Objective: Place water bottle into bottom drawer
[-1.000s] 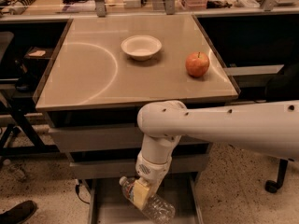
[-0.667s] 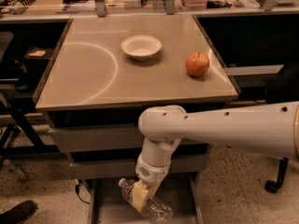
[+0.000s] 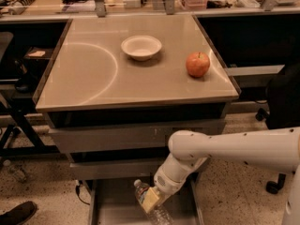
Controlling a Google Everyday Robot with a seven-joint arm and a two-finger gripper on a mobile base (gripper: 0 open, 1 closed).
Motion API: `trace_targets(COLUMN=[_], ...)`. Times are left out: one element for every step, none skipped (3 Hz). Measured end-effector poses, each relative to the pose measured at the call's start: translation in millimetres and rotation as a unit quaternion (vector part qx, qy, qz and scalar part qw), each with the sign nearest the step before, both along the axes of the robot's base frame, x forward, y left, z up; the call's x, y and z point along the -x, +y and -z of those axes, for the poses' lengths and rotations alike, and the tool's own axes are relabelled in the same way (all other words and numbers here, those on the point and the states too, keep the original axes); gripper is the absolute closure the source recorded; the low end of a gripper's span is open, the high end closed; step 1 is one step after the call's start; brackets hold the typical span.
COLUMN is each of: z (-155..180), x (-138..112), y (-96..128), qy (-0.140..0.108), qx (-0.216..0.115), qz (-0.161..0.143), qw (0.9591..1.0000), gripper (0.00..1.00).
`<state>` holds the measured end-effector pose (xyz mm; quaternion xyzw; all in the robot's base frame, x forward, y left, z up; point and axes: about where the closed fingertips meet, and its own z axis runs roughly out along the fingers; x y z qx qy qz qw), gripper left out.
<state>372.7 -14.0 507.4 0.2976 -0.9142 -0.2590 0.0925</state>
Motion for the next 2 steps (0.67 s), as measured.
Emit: trace_targets(z=[44.5, 44.7], x=[-7.3, -7.2], y=[-9.2, -9.2], qy=[0.024, 0.024], qx=[-0.023, -0.023], qz=[0.059, 0.059], qw=[0.9977, 0.9977], gripper=[1.00, 1.00])
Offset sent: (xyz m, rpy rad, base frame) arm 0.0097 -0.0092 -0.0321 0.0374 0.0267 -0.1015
